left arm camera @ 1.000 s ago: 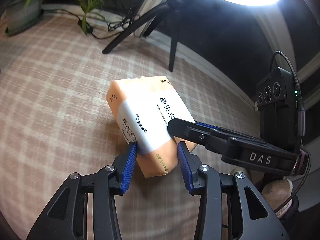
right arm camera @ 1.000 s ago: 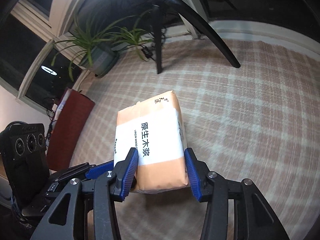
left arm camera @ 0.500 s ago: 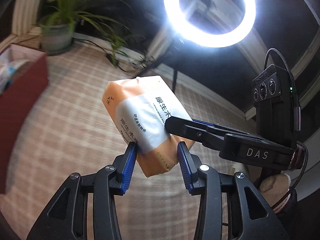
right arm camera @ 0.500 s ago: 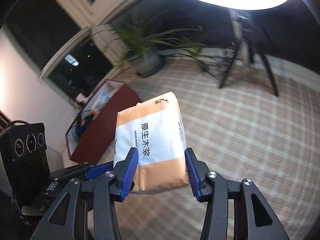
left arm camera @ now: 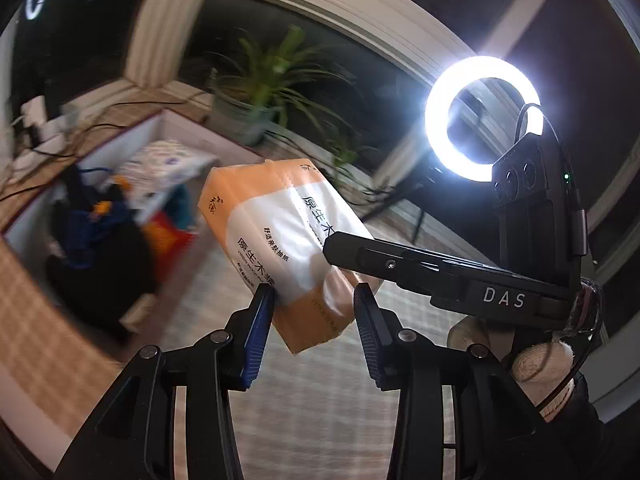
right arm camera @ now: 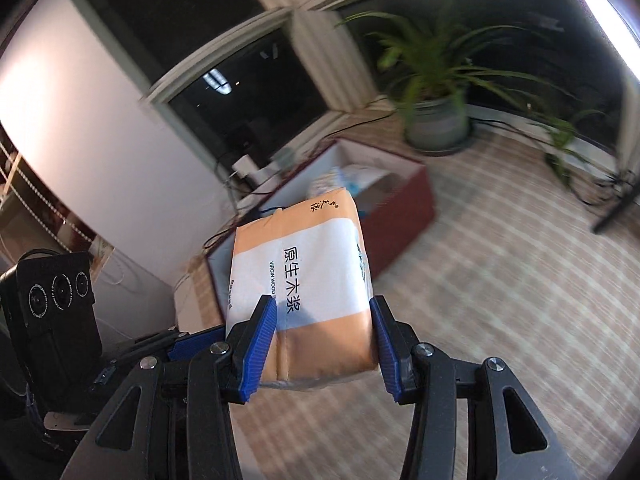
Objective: Organize soft objects
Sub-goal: 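Lift the tan tissue pack with both tools and carry it over the box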
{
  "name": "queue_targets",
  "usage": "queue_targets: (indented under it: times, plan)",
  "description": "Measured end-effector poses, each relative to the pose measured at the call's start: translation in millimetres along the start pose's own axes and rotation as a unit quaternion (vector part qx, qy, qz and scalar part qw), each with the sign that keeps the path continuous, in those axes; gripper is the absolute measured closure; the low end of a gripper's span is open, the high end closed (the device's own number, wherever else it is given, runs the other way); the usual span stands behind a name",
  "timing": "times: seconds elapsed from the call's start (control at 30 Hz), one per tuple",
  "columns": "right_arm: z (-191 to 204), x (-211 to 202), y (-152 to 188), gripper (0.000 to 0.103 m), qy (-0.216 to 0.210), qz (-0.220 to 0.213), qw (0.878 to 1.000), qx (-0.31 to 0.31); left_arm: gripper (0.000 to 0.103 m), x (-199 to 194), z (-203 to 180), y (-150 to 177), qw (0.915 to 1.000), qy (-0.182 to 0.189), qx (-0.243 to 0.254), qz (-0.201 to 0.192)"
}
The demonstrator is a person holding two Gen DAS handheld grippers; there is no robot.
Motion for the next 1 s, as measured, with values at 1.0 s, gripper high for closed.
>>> queue_targets:
  times: [1.0]
  plan:
    - [62, 130, -58, 0.059, 0.052, 0.07, 0.993, -0.075, 0.065, -3, 125, -26, 0.997, -0.062, -0.045, 0.01]
Point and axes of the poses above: each gripper's, at about its wrist camera, not at the fingertips, and x roughly the way its jaws point, z to its left, y to its underside, the point moved 9 cm from there along x, roughly the way its jaws point, and after that the axes turned 8 degrees about z, right-handed, at the moved point
